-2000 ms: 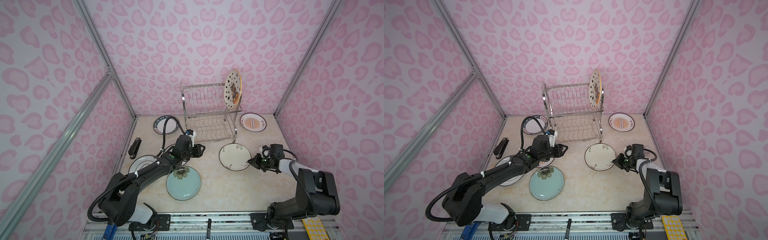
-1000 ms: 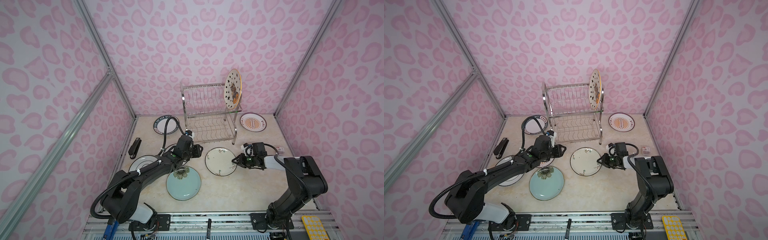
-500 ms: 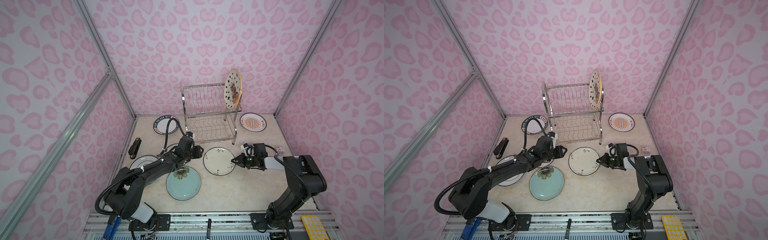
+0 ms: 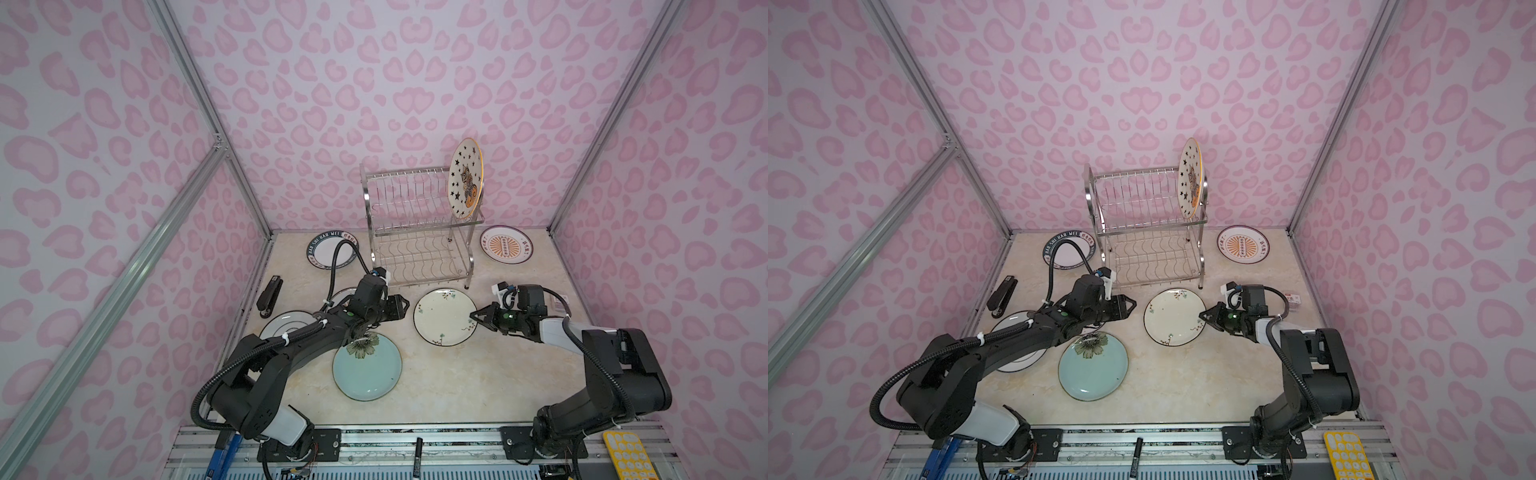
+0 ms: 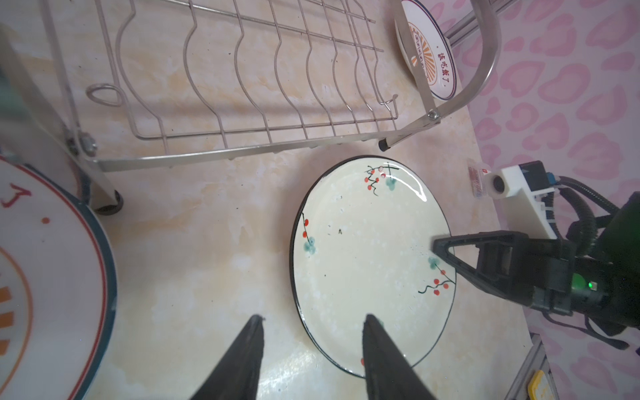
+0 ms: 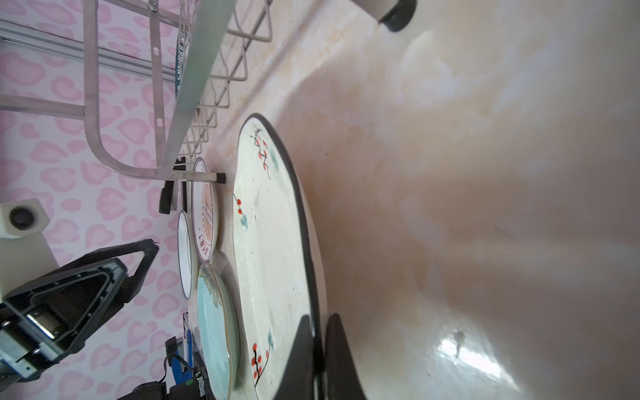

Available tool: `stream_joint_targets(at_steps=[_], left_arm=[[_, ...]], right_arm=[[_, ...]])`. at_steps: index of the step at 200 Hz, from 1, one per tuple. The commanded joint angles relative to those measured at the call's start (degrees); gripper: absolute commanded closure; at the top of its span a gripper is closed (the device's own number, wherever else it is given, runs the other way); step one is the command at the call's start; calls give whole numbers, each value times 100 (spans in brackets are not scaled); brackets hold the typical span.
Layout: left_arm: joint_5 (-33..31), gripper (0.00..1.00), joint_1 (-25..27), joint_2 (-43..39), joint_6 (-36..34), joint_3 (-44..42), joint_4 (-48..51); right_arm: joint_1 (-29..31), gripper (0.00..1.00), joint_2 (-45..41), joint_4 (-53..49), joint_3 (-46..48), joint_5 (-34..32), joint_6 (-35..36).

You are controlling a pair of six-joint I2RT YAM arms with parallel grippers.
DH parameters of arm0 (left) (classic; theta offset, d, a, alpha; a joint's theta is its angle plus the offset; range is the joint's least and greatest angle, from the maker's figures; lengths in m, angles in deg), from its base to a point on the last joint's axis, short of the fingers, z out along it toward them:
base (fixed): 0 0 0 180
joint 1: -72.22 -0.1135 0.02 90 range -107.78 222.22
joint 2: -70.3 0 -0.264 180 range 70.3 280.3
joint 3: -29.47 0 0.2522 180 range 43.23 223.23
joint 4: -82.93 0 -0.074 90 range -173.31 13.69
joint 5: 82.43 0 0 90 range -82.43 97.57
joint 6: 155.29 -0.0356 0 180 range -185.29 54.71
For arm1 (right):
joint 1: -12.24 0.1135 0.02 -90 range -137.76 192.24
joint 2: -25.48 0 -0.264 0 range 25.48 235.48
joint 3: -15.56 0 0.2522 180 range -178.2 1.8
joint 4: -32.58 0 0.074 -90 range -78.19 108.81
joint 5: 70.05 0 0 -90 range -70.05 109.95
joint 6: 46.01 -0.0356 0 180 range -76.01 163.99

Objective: Load the plates into the dish rack
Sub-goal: 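Drag the red-berry plate across the table toward the left gripper with the right gripper, then lift the red-berry plate upright with the right gripper beside the left gripper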

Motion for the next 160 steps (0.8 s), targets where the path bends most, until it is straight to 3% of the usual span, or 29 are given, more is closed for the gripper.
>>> stream_joint_targets(at_steps=[1, 160], left_arm=[[235, 51, -5, 70, 145, -66, -358], [793, 54, -7, 196, 338, -94, -853]], right_arm=[[0, 100, -107, 428, 7, 490, -144], [329, 100, -874, 1204, -19, 910, -778]])
